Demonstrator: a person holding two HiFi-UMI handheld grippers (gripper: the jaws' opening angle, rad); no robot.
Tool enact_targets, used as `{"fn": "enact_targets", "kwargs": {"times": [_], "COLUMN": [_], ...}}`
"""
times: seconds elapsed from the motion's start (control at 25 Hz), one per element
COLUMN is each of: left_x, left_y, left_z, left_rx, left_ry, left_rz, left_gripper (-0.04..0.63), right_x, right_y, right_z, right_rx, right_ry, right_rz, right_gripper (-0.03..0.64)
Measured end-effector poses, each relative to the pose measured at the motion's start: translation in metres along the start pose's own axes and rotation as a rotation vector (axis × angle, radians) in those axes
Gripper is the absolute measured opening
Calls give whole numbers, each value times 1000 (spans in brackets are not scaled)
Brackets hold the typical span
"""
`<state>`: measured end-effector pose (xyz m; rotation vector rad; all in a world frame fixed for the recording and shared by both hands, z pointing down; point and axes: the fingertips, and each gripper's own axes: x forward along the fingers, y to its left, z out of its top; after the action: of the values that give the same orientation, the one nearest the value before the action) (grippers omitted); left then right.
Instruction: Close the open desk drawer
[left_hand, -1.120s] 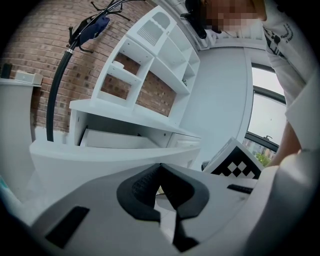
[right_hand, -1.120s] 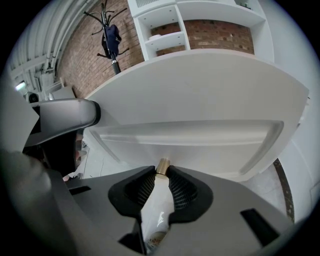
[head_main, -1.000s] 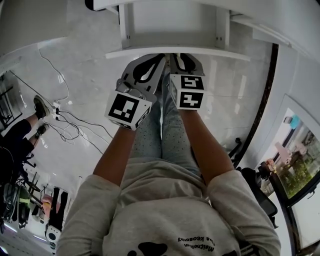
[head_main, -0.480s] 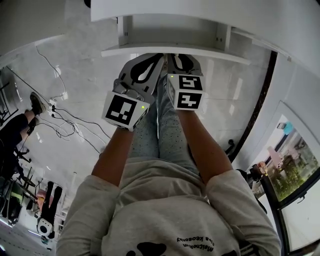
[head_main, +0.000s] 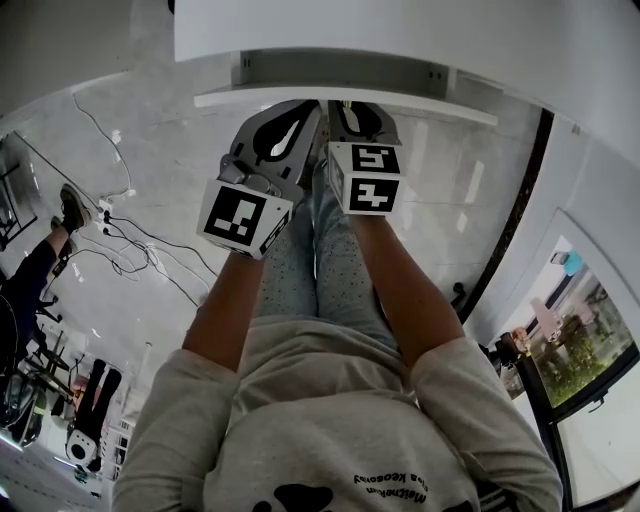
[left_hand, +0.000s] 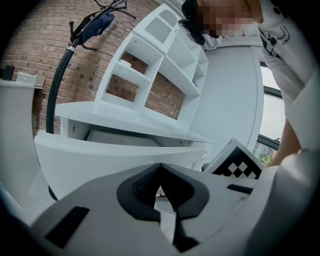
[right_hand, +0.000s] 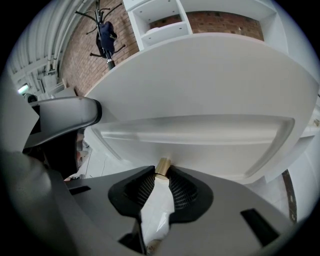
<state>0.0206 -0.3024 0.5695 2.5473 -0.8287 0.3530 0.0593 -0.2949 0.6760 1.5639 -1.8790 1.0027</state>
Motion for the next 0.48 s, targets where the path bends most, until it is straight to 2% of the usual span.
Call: {"fn": "enact_targets", "kwargs": {"times": [0.48], "left_x": [9], "left_y": [10], "left_z": [7], "left_rx": [4], "left_ry": [-11], "left_rz": [10], "left_gripper": [18], "right_x": [9], "right_y": [-2], "right_z": [14], "right_rx": [-12], "right_ry": [-17], "right_rz": [16], "right_gripper": [103]}}
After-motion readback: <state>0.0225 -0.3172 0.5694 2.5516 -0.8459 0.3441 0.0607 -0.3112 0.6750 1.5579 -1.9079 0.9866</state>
